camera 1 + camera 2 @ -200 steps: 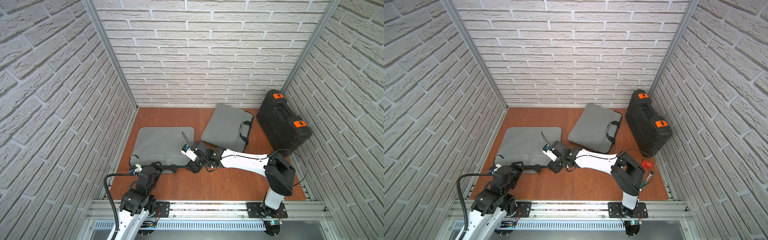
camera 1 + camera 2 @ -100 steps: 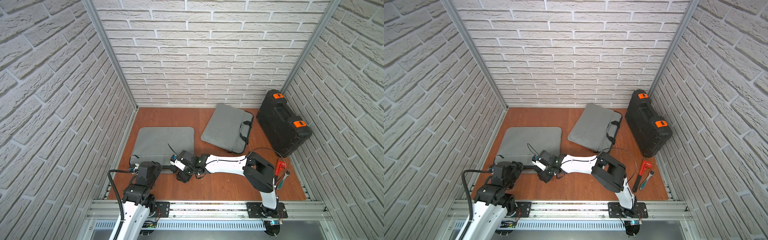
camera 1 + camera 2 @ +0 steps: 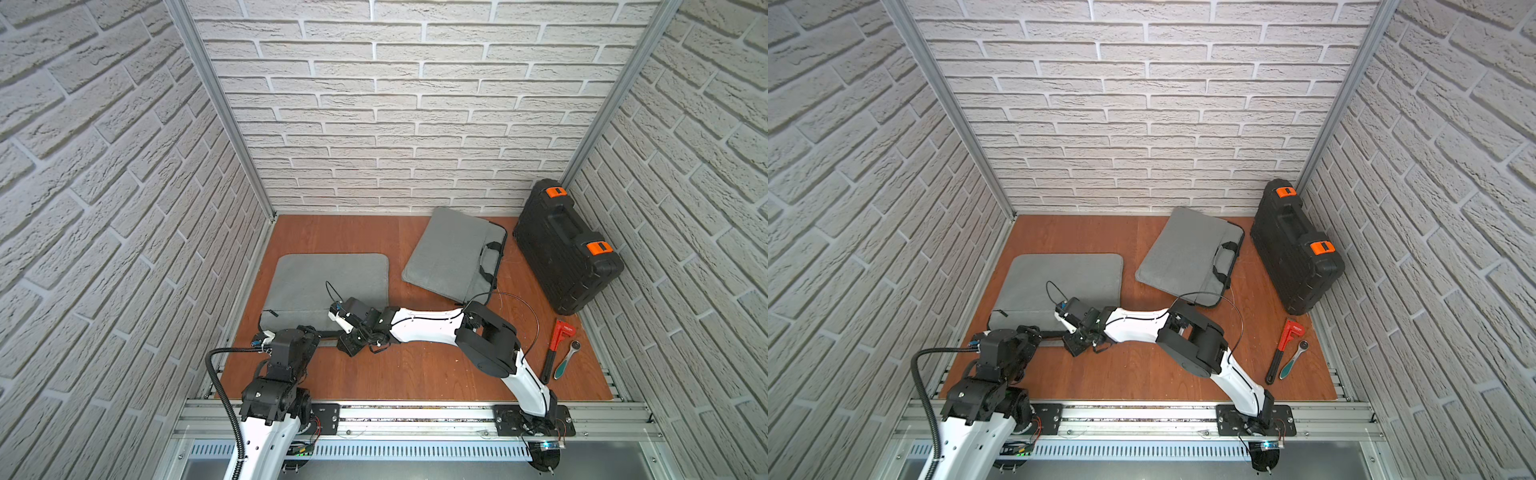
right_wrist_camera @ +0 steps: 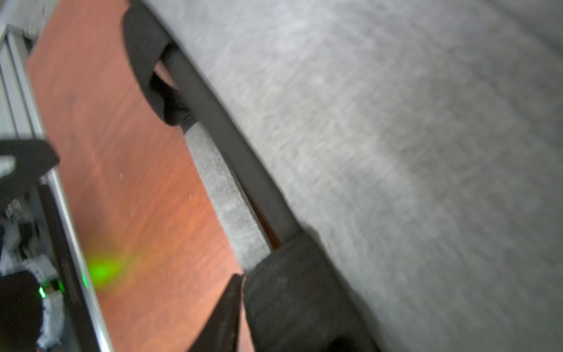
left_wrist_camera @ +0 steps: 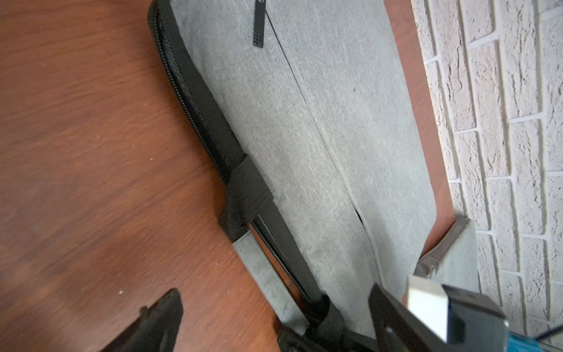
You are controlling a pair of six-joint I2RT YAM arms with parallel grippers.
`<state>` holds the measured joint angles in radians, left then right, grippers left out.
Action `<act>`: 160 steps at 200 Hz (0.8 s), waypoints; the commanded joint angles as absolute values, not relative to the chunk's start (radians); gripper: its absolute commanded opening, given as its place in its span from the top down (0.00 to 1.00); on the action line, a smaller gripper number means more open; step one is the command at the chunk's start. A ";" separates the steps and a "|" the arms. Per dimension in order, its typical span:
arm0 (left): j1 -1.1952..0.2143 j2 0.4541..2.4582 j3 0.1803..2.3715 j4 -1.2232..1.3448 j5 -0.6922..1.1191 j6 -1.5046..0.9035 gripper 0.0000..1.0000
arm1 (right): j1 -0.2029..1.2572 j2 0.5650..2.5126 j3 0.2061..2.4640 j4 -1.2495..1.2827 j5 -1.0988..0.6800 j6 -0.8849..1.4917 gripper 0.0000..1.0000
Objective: Open the zippered laptop bag and take out the laptop
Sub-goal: Open the bag flap on the zippered laptop bag.
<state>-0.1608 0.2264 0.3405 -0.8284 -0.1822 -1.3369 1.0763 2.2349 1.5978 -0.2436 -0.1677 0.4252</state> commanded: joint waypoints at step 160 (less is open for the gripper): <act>-0.149 0.273 0.497 -0.721 -0.028 -1.248 0.02 | 0.988 2.035 1.772 -0.216 -0.215 0.351 0.94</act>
<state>-0.1570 0.2497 0.5270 -0.8482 -0.0807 -1.2335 0.9936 2.1071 1.7340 -0.3058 -0.2005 0.3614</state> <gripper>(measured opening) 0.982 0.068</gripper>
